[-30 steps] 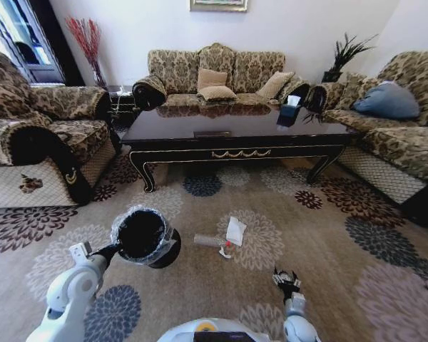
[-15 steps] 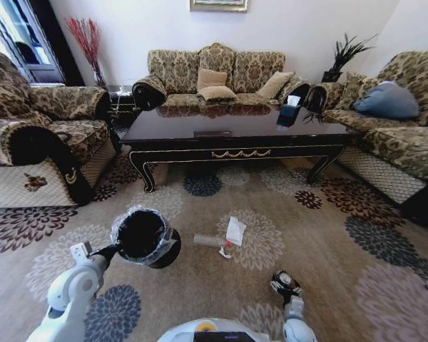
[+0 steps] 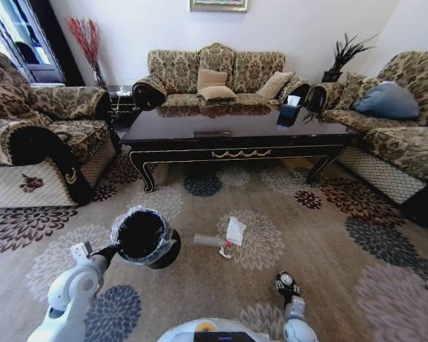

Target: Move to the front of the table and pick up the trash from the floor, then place it into the trash bin.

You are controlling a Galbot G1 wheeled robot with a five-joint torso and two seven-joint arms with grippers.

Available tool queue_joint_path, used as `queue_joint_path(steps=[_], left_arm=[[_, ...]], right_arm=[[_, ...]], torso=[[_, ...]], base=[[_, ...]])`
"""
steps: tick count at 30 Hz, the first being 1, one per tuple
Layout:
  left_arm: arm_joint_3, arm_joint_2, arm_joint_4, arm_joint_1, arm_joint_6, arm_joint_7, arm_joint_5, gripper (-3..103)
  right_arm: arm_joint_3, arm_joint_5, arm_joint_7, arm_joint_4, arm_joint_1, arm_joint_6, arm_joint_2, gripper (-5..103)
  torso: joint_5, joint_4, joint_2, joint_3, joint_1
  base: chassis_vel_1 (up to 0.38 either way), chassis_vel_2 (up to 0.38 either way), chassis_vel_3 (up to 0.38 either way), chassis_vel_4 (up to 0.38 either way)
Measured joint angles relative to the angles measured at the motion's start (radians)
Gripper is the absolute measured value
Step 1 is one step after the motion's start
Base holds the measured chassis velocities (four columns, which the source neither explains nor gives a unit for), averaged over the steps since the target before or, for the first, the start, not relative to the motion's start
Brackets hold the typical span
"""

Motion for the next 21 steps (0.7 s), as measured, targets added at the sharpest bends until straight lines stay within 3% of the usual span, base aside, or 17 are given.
queue_joint_path(steps=[5, 12, 17, 21], left_arm=[[-0.001, 0.001, -0.003, 0.003, 0.000, 0.000, 0.000, 2], [0.023, 0.001, -0.018, 0.011, 0.000, 0.000, 0.016, 2], [0.080, 0.015, -0.039, 0.009, 0.000, 0.000, 0.039, 2], [0.176, 0.045, -0.031, -0.014, 0.000, 0.002, 0.071, 2]], right_arm=[[0.000, -0.008, -0.001, 0.019, -0.011, 0.003, -0.002, 50], [-0.036, -0.010, 0.002, 0.175, -0.058, 0.005, -0.025, 50], [-0.092, -0.003, 0.021, 0.313, -0.095, -0.004, -0.055, 50], [-0.177, -0.015, 0.040, 0.449, -0.114, -0.001, -0.132, 50]], torso=[[0.0002, -0.0002, 0.000, 0.000, 0.000], [0.0001, 0.0000, 0.000, 0.000, 0.000], [0.0003, -0.0001, 0.000, 0.000, 0.000], [0.0004, -0.0002, 0.000, 0.000, 0.000]], base=[[0.000, 0.000, 0.000, 0.000], [0.000, 0.000, 0.000, 0.000], [0.000, 0.000, 0.000, 0.000], [0.000, 0.000, 0.000, 0.000]])
